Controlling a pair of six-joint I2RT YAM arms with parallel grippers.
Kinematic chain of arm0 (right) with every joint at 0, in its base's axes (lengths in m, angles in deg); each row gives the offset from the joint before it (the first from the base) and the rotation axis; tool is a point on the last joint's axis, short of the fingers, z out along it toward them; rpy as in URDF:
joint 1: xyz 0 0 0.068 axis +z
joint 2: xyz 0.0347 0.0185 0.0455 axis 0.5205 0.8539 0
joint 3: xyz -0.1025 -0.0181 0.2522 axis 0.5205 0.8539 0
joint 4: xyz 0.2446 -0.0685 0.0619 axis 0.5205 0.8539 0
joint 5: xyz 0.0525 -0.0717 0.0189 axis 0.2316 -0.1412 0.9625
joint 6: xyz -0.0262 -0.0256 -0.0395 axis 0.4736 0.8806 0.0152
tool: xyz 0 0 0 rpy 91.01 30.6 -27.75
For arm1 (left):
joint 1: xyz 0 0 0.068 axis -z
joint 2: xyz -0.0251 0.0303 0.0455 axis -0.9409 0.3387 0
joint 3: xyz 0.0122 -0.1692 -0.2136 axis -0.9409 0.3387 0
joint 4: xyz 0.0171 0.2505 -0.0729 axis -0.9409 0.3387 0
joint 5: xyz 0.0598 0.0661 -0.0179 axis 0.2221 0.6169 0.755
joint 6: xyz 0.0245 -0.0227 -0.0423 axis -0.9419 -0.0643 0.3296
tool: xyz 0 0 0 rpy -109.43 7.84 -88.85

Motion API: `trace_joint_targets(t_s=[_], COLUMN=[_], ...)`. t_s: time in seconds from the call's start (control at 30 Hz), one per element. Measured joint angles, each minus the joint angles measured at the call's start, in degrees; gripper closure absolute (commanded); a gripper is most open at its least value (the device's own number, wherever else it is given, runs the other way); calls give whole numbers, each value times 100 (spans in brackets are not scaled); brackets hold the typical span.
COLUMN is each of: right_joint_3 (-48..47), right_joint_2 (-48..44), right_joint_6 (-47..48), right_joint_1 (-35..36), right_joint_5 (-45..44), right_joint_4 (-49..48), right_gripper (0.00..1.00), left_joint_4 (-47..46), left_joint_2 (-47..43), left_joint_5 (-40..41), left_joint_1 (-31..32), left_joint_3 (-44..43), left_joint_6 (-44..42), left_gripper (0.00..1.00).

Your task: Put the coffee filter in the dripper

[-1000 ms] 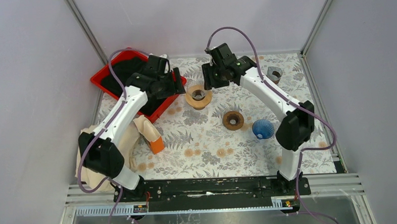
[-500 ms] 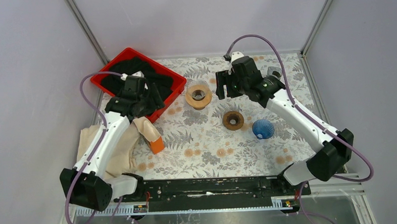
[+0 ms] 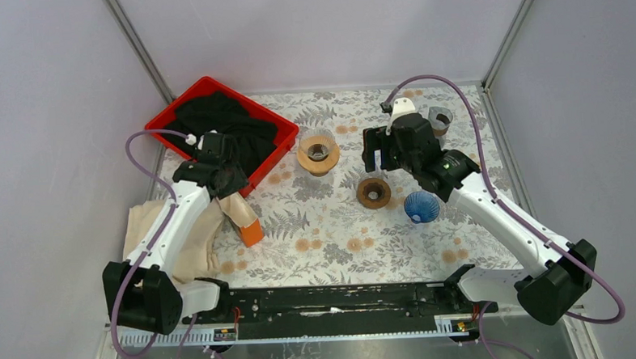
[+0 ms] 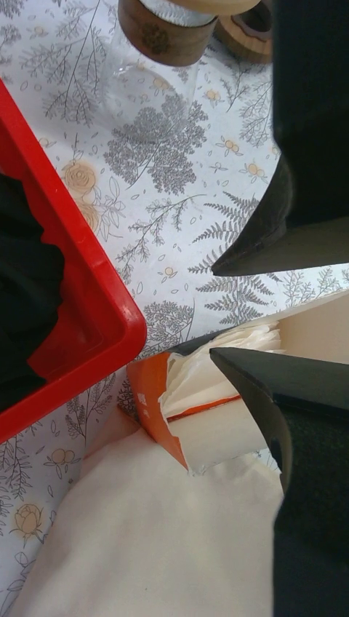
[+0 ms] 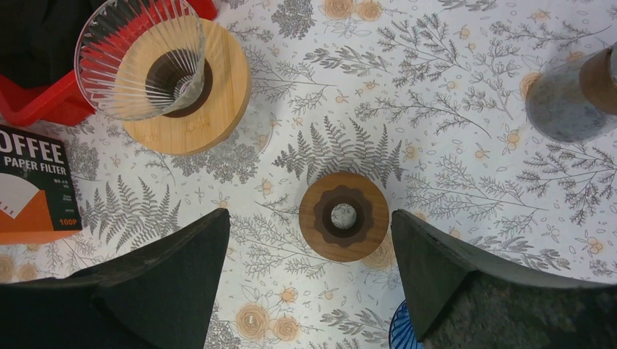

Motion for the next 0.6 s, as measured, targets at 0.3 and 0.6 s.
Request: trace_joint_targets(t_s=[0.3, 0.6], right_joint_3=[107, 129], right_joint_2=[-31, -31], right_joint_6=[4, 24], right_joint_1=[0, 0], right_joint_5=[-52, -50], right_joint_4=[-186, -190], right_gripper=[12, 11], left_joint_4=[-20, 76], left_joint_2=[323, 319], left_joint_5=[131, -118], left_joint_1=[-11, -24], left_joint_3=[162, 138], left_joint_6=[46, -142], left_gripper=[75, 94])
